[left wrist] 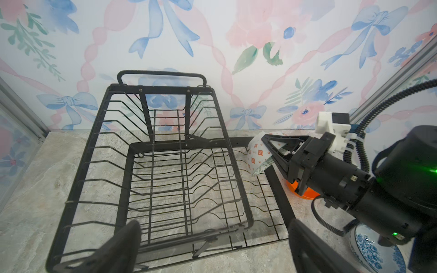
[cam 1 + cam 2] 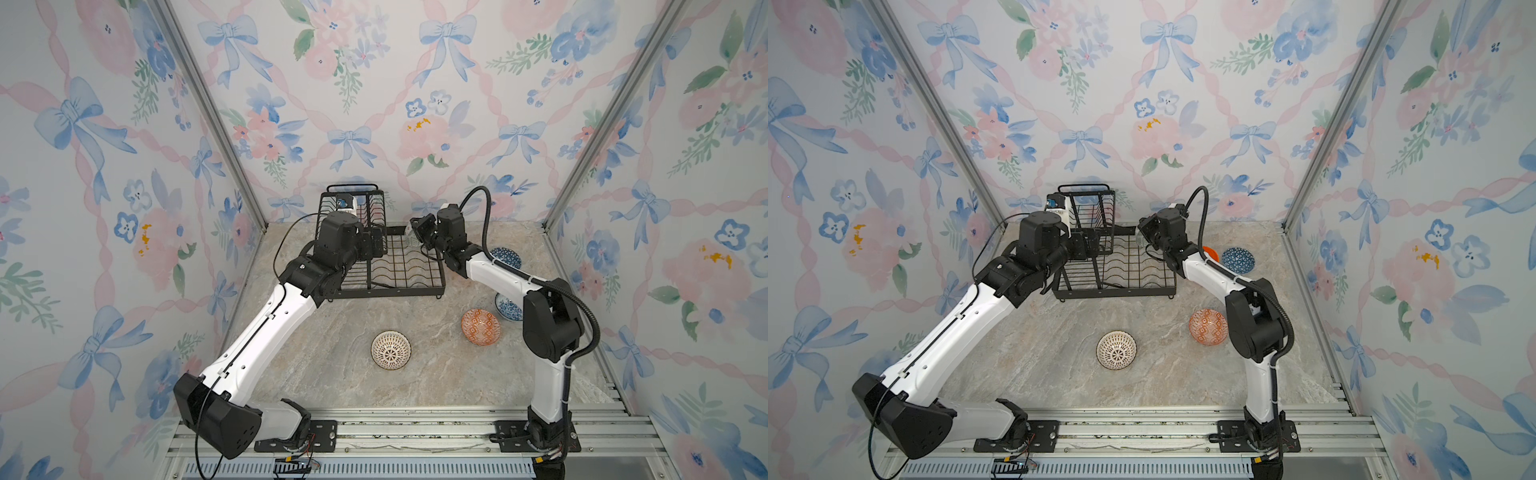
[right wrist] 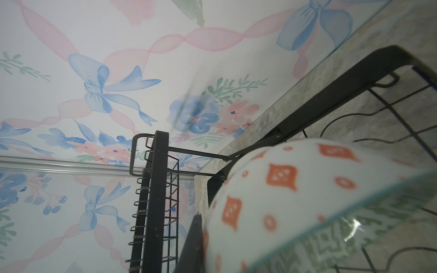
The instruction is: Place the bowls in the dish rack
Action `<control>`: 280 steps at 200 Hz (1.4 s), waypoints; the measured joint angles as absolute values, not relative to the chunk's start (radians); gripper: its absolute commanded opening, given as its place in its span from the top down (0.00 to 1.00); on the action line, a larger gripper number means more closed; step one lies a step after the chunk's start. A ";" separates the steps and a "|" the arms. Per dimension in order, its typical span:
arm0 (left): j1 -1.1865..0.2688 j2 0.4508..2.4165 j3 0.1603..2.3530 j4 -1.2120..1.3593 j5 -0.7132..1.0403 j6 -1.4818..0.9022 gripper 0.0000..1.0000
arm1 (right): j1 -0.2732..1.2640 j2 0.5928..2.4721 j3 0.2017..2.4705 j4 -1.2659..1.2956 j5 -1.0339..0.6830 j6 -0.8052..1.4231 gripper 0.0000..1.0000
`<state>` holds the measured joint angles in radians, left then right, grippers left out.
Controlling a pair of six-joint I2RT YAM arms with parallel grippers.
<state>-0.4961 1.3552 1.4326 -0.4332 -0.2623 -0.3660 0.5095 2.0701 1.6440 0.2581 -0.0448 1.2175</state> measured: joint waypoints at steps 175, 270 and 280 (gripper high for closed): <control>-0.376 1.465 1.441 -0.346 -0.160 -0.387 0.02 | 0.522 2.462 2.003 0.324 -0.130 1.400 1.00; -0.366 1.527 1.468 -0.337 -0.132 -0.426 0.02 | 0.539 2.574 2.185 0.292 -0.139 1.437 1.00; -0.366 1.527 1.468 -0.336 -0.130 -0.427 0.02 | 0.541 2.589 2.204 0.290 -0.139 1.440 1.00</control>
